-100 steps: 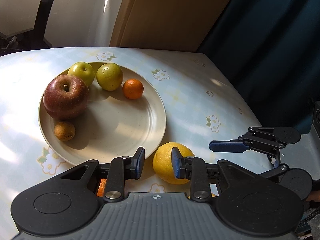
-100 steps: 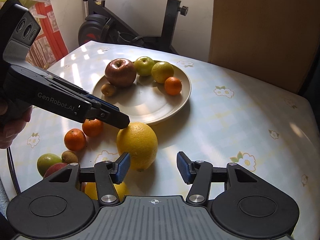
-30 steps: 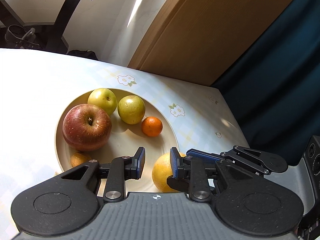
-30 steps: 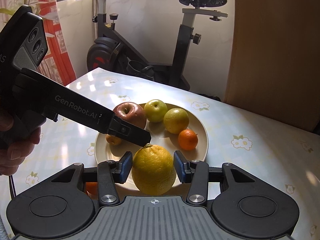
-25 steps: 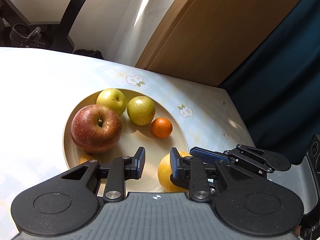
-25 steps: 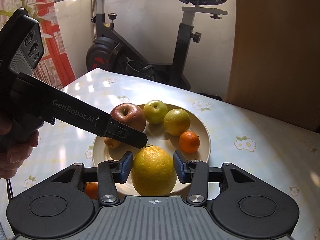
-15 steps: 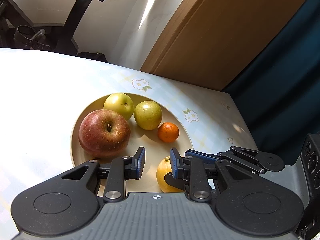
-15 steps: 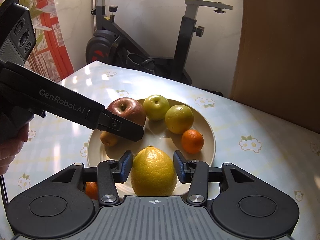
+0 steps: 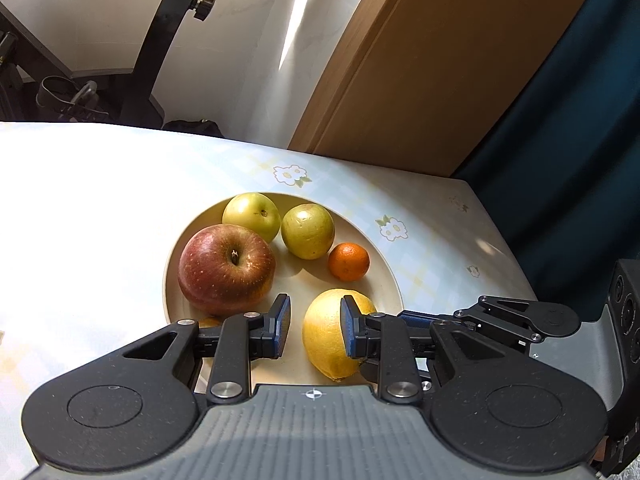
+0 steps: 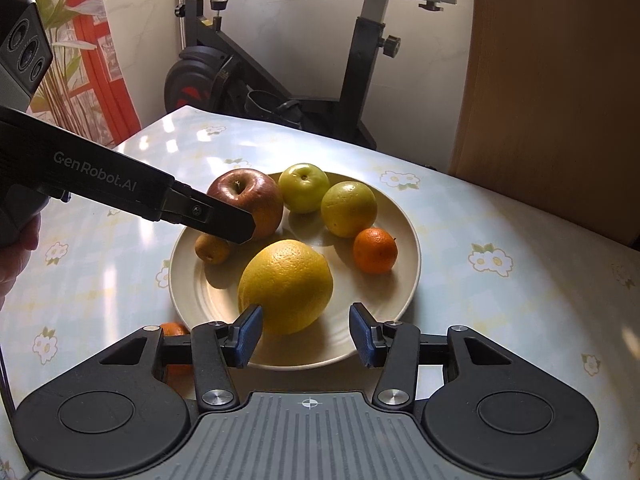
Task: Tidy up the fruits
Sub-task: 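Open both tools to release the yellow pomelo and withdraw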
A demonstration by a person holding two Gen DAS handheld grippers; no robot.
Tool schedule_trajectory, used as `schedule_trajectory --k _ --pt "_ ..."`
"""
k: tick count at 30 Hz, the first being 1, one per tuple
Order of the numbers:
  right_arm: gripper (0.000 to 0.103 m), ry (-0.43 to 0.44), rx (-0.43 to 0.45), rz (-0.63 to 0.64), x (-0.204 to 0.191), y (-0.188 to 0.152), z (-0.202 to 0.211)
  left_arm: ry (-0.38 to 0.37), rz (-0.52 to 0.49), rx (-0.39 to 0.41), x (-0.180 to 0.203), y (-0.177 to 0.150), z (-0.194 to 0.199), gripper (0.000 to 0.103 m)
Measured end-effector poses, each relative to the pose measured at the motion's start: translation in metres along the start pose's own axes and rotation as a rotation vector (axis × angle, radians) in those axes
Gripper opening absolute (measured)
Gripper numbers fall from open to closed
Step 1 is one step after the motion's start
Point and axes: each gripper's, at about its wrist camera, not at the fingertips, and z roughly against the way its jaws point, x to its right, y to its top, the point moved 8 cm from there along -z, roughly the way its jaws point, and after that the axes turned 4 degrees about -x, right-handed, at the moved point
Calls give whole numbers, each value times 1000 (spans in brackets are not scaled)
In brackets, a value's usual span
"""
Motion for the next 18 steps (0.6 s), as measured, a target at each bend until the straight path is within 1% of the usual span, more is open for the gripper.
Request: schedule_trajectory --k 11,18 --pt "44 -7 20 -60 -2 -11 22 48 -47 14 -9 -13 28 28" --pt "44 -6 18 -108 -10 -21 30 111 -106 -4 -17 -35 46 28"
